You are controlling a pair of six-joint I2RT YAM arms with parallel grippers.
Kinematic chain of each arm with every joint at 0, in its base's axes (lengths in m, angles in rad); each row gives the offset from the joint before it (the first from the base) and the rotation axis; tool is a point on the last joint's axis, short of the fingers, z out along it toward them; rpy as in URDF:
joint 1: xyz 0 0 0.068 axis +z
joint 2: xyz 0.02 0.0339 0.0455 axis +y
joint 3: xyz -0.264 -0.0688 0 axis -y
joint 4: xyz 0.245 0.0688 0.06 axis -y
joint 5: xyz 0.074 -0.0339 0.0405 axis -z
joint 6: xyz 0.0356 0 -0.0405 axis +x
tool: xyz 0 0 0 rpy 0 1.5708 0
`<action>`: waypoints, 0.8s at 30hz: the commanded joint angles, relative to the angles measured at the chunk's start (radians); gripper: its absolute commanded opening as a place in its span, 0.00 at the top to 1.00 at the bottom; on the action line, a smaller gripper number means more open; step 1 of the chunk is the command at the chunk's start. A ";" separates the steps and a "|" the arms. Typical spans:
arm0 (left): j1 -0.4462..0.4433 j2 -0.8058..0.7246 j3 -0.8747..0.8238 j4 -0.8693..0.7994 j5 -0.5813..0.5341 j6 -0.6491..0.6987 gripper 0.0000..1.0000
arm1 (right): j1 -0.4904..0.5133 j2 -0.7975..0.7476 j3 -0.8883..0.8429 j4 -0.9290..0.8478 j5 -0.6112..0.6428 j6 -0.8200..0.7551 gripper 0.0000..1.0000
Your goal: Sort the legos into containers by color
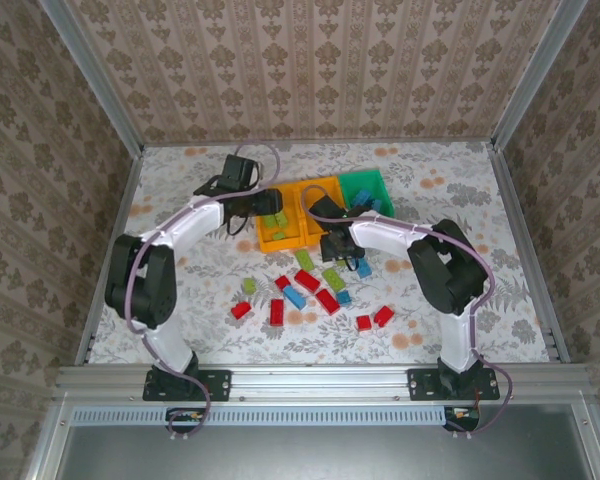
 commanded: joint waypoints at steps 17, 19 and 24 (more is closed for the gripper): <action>-0.002 -0.373 -0.371 -0.147 -0.098 0.003 0.28 | 0.004 -0.157 0.015 0.135 -0.230 0.002 0.76; -0.013 -0.391 -0.393 -0.164 -0.089 0.002 0.28 | 0.004 -0.160 0.032 0.175 -0.290 0.011 0.76; -0.039 -0.412 -0.446 -0.200 -0.073 -0.026 0.28 | 0.004 -0.098 0.132 0.253 -0.418 0.046 0.76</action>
